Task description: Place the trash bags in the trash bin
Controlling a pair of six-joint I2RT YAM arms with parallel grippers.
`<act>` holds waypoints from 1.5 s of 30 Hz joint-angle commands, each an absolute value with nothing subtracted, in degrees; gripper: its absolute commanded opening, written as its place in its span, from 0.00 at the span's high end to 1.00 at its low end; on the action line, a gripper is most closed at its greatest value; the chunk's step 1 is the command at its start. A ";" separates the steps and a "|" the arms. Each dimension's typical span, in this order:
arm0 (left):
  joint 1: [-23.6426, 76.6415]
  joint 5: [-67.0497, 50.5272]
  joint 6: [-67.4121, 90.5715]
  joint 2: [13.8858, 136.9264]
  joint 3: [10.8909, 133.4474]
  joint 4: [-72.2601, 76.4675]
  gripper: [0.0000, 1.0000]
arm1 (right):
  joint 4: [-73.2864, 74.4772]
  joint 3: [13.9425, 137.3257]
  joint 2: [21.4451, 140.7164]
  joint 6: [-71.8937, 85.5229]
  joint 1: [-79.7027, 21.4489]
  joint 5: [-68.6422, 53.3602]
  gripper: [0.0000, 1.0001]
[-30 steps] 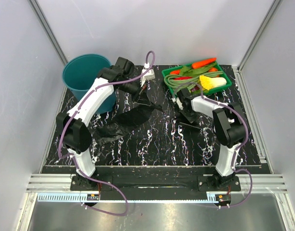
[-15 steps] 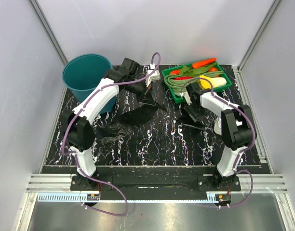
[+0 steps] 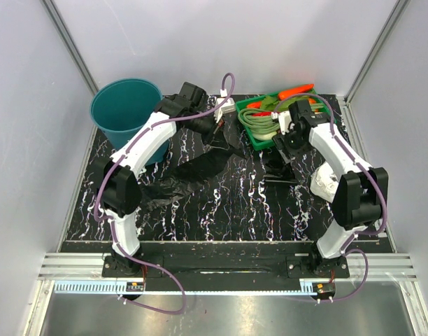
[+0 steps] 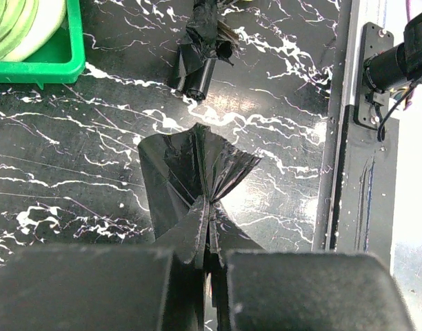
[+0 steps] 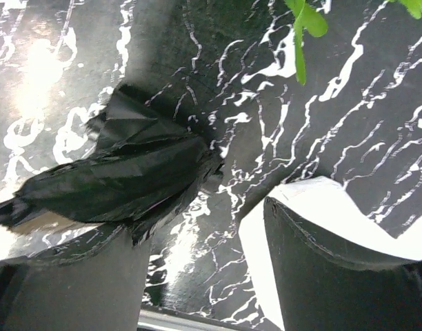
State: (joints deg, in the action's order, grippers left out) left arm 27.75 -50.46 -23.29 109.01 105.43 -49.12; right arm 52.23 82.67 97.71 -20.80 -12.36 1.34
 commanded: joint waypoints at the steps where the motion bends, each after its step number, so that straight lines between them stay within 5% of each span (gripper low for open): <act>1: 28.30 -51.15 -20.75 109.16 108.37 -45.88 1.00 | 56.77 85.78 92.38 -22.49 -10.81 -11.92 0.31; 10: 28.92 -52.12 -17.58 108.98 111.09 -44.65 1.00 | 60.03 89.64 90.17 -24.79 -10.81 -35.31 0.28; 15: 29.27 -53.96 -16.35 109.51 111.88 -44.39 1.00 | 58.72 91.23 94.21 -24.70 -10.81 -45.51 0.17; 31: 31.64 -56.33 -15.82 111.27 111.01 -44.03 1.00 | 45.45 90.79 100.37 -24.61 -17.40 -41.14 0.11; 33: 31.90 -56.78 -15.82 111.36 111.01 -44.03 1.00 | 44.92 91.05 100.81 -24.70 -17.40 -41.40 0.24; 37: 31.90 -57.57 -16.08 111.27 110.48 -44.03 1.00 | 42.10 89.13 100.02 -23.38 -17.40 -38.59 0.69; 40: 31.90 -57.39 -16.43 110.92 109.78 -43.77 0.86 | 42.10 88.07 99.06 -23.20 -17.40 -36.92 0.98; 45: 31.29 -54.06 -19.15 109.43 107.76 -44.82 0.56 | 43.85 85.96 96.95 -22.94 -17.31 -32.18 1.00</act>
